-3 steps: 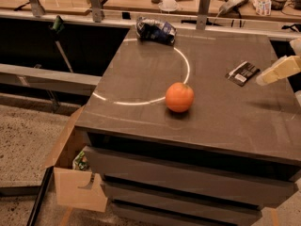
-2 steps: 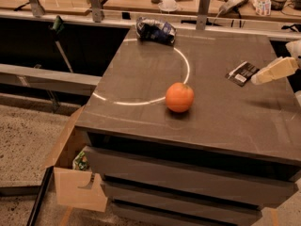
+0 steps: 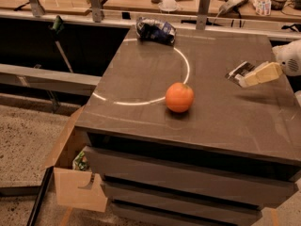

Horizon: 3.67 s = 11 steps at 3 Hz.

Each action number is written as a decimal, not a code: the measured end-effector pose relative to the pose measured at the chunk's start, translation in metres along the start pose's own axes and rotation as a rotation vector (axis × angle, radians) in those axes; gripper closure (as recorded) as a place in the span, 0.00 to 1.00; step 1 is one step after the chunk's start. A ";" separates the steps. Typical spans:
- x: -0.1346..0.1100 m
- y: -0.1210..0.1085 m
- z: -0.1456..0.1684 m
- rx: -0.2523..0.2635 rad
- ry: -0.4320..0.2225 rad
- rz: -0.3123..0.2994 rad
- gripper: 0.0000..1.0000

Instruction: Move rxbar chocolate near orange

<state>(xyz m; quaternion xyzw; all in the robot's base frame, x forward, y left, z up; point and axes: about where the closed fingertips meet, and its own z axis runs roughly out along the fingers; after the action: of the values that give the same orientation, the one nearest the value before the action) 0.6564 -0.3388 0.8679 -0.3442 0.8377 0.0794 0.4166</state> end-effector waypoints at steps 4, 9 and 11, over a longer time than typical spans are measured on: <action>0.017 -0.006 0.054 -0.072 -0.004 0.075 0.53; -0.005 0.058 0.013 -0.200 0.017 -0.017 1.00; -0.008 0.065 0.010 -0.222 0.002 -0.038 1.00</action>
Offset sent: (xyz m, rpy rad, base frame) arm 0.0358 0.0028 -0.0391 0.0816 0.0400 -0.0103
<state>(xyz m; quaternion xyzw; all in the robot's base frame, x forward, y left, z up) 0.6241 -0.2815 0.8578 -0.4041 0.8175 0.1634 0.3764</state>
